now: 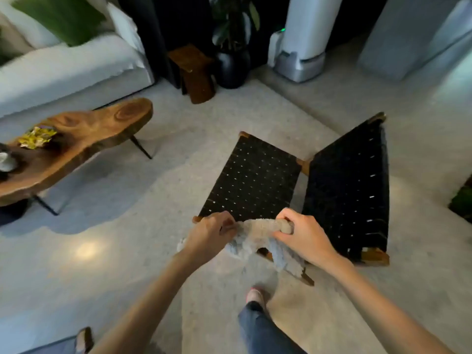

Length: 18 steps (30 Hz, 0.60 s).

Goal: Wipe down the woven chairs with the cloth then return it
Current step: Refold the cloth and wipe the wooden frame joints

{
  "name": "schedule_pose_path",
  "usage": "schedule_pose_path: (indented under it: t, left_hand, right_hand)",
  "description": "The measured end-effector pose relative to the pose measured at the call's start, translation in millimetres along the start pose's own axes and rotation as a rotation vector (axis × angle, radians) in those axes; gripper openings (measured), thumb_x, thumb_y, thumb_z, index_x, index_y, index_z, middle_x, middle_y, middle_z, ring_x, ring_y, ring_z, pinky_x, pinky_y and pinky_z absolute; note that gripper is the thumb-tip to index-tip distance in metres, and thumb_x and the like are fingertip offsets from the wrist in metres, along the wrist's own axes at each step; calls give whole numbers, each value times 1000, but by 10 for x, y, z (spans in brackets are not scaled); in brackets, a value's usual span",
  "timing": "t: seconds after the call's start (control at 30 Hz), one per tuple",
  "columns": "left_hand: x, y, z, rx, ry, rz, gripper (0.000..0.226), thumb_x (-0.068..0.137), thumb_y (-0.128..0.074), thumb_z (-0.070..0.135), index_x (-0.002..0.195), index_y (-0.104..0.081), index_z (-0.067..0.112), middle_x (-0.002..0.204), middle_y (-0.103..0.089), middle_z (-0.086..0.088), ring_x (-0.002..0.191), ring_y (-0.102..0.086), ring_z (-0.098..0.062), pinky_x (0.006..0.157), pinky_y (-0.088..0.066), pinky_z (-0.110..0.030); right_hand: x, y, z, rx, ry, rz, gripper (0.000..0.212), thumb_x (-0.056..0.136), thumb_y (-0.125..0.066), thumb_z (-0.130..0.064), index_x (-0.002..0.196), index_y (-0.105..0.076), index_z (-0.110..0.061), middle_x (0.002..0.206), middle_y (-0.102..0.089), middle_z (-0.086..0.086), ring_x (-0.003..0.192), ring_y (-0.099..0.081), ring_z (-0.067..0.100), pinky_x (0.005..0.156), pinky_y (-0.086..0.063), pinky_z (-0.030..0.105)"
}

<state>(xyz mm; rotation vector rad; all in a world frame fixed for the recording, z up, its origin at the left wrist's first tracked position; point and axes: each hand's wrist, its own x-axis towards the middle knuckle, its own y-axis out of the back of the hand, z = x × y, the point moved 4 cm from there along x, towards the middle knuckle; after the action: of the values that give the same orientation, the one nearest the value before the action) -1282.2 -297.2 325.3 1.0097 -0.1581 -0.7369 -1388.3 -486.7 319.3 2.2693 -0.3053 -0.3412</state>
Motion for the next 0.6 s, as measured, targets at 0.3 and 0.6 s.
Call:
schedule_pose_path:
  t: [0.3, 0.6]
  left_hand:
    - [1440, -587, 560, -332, 220, -329, 21, 99, -43, 30, 112, -51, 15, 83, -54, 6, 72, -53, -5, 56, -37, -18]
    - [1865, -1030, 963, -1016, 514, -742, 7, 97, -50, 25, 103, -53, 24, 107, -59, -7, 97, -62, -28, 76, -55, -42]
  right_hand:
    - [347, 399, 623, 259, -158, 299, 17, 81, -75, -20, 87, -61, -26, 81, -60, -16, 79, -59, -1, 64, -46, 10]
    - [362, 80, 855, 478, -367, 251, 30, 99, -48, -14, 123, -53, -32, 109, -63, -13, 95, -64, 8, 84, -53, 21]
